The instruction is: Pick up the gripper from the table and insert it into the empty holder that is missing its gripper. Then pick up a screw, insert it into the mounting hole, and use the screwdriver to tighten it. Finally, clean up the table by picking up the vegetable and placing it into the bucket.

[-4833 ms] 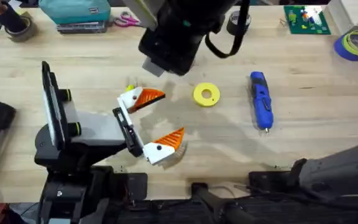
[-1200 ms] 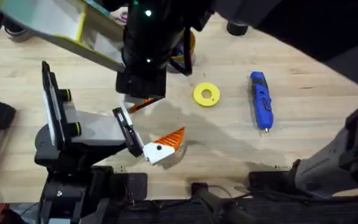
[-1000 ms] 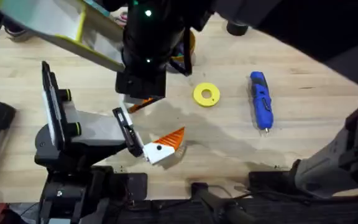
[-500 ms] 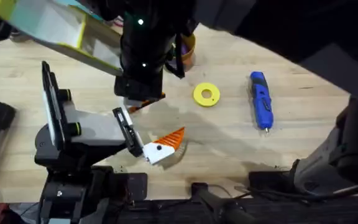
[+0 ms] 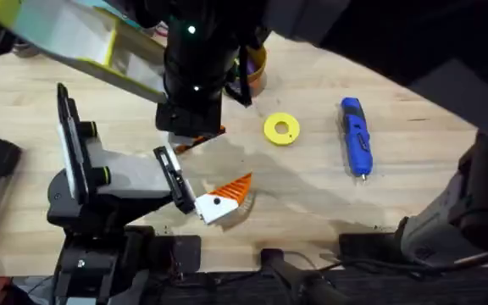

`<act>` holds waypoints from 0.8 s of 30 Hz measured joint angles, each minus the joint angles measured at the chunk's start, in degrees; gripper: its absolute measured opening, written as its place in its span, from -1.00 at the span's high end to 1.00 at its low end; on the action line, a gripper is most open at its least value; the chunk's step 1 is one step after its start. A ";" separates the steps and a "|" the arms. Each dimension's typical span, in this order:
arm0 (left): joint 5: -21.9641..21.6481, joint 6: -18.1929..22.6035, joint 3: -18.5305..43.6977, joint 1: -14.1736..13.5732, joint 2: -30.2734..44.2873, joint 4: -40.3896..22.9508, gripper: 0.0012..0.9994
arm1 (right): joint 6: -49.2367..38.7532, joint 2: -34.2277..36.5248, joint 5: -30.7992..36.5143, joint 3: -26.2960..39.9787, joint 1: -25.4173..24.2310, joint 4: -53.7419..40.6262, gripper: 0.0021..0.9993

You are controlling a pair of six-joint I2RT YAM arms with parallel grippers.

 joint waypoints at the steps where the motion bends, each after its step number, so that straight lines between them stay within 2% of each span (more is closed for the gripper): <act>1: 0.00 -0.01 0.00 0.01 0.00 -0.01 -0.97 | 0.00 0.00 0.00 0.00 0.01 0.00 0.99; 24: 0.00 0.01 0.00 -0.01 0.00 -0.01 -0.97 | 0.00 0.44 0.00 0.02 0.01 -0.24 0.99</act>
